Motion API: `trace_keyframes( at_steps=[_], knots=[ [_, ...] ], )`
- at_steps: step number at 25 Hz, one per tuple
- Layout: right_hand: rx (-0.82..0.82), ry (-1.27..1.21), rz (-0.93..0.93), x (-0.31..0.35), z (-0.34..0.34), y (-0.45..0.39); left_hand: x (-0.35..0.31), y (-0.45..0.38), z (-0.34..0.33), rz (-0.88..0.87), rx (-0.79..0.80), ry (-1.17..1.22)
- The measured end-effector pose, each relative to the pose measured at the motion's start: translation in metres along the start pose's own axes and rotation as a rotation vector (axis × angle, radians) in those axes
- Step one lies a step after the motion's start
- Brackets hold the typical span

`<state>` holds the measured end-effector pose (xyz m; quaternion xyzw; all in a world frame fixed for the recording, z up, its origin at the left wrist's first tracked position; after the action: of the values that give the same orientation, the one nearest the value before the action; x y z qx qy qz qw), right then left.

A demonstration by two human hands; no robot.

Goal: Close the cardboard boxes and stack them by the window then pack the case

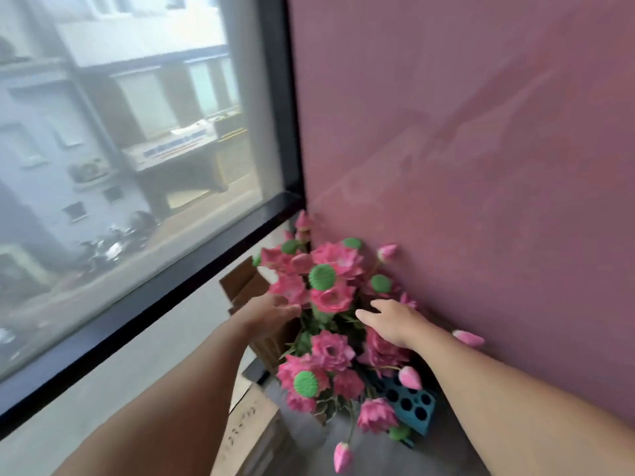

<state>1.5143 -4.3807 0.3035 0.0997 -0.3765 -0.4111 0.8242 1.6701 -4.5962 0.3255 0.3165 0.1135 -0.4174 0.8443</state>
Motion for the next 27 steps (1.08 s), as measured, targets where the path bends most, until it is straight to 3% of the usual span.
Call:
trace_keyframes(
  at_steps=[6, 15, 20, 27],
  knots=[
    [-0.170, -0.170, -0.219, -0.178, 0.074, 0.080, -0.200, -0.036, -0.105, -0.209, 0.198, -0.169],
    [-0.405, -0.415, -0.688, -0.409, 0.110, 0.224, -0.472, -0.040, -0.289, -0.649, 0.562, -0.497],
    [-0.535, -0.512, -0.886, -0.482, 0.111, 0.302, -0.565, -0.017, -0.382, -0.859, 0.738, -0.705],
    [-0.675, -0.768, -1.127, -0.565, 0.062, 0.415, -0.662, 0.033, -0.515, -1.000, 0.961, -0.735]
  ],
)
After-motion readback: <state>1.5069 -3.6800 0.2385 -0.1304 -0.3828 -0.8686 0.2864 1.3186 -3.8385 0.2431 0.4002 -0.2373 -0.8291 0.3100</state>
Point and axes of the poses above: each hand's wrist, its own y-axis away from the middle knuckle, its own z-axis out of the back of the hand, x = y × z, the point moved 10 cm from there along -y, towards the middle knuckle, and after that the axes turned 5 degrees about x, right-handed, at the moved point
